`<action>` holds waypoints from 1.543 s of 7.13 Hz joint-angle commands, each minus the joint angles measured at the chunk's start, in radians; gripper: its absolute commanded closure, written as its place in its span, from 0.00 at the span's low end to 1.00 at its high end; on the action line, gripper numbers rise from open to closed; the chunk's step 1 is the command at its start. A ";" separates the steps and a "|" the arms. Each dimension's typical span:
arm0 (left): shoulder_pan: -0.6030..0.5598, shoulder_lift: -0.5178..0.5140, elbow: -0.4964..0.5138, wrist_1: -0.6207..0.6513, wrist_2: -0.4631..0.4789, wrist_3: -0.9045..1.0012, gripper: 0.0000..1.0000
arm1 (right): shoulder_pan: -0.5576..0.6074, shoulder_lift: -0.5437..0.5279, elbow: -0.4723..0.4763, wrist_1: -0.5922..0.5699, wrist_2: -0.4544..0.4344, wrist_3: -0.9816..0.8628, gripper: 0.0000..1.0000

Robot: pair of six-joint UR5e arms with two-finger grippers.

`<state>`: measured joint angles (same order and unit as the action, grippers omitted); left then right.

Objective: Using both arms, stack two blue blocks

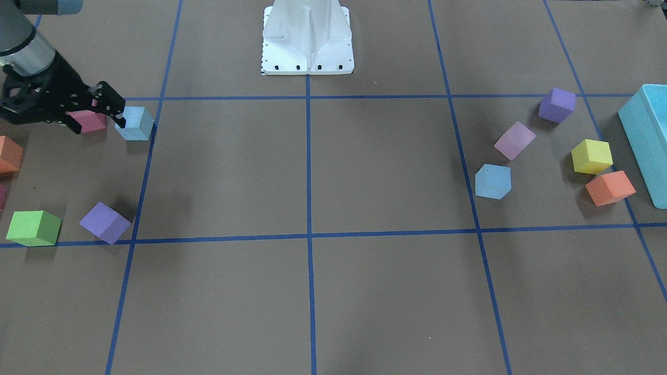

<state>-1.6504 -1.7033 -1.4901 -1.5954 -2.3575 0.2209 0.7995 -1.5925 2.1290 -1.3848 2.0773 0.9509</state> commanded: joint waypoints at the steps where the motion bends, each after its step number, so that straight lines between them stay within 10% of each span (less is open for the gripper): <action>1: 0.000 0.001 -0.001 0.000 0.000 0.000 0.02 | -0.118 -0.021 0.017 0.001 -0.082 0.075 0.00; 11: 0.003 0.027 -0.009 -0.003 -0.002 0.002 0.02 | -0.218 -0.109 -0.041 0.010 -0.092 0.118 0.00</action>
<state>-1.6485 -1.6767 -1.4977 -1.5983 -2.3582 0.2224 0.5822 -1.6988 2.0933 -1.3753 1.9891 1.0733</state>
